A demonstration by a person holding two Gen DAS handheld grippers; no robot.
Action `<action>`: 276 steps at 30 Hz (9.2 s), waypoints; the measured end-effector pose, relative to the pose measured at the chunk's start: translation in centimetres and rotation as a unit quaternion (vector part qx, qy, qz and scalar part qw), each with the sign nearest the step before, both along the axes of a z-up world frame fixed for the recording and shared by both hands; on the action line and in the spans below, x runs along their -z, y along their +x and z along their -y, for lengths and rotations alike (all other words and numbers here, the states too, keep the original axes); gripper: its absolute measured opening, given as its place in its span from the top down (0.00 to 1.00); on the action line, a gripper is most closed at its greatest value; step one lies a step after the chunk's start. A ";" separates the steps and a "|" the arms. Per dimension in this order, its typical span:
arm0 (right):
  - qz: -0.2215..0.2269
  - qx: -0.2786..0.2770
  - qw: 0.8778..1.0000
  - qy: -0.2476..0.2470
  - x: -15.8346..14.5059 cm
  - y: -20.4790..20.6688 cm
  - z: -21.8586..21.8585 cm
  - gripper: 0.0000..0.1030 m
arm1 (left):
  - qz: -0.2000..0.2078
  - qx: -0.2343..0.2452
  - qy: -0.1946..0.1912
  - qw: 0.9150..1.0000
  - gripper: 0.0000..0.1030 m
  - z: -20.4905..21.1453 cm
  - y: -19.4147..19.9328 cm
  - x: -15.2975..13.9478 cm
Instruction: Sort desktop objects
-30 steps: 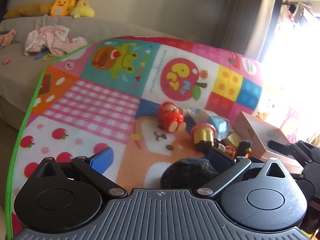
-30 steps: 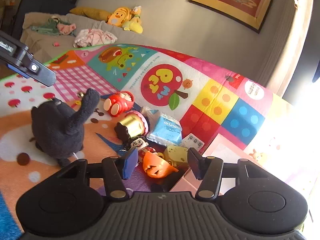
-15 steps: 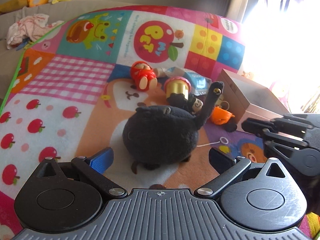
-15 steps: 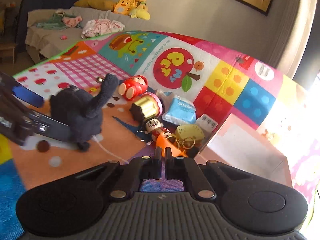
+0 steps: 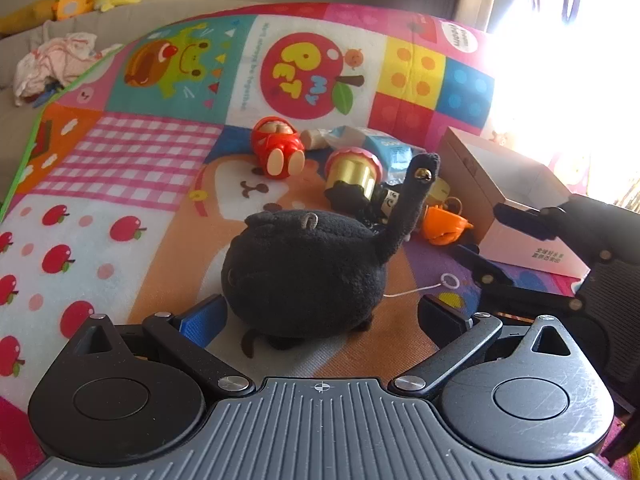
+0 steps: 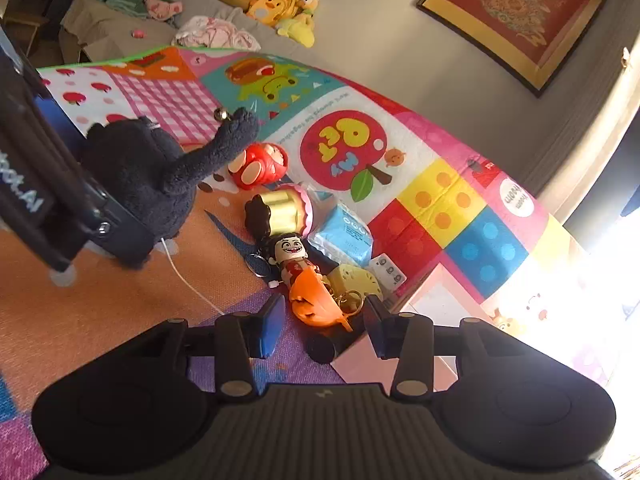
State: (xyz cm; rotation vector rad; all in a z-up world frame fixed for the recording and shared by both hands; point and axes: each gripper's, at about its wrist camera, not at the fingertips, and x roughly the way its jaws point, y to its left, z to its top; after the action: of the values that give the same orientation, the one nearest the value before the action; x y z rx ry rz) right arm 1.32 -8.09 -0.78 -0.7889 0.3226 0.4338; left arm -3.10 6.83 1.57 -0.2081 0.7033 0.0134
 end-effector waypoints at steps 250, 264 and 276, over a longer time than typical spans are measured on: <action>-0.300 0.023 0.932 0.202 -3.3 -9.5 10.3 0.45 | -0.009 0.152 0.070 0.986 0.26 3.3 -11.8 0.5; -0.211 0.065 0.952 0.211 -7.9 -11.4 15.1 0.45 | 0.051 0.198 0.146 0.968 0.51 6.8 -10.6 -2.2; -0.130 0.099 0.948 0.273 -14.9 -7.6 19.5 0.45 | 0.161 0.257 0.139 0.943 0.60 12.1 -2.3 -7.9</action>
State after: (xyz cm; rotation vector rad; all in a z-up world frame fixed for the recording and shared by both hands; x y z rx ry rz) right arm -6.28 -27.57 14.13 -0.1521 0.4958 0.4107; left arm -5.37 -5.30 9.49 0.2453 0.4043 -0.4110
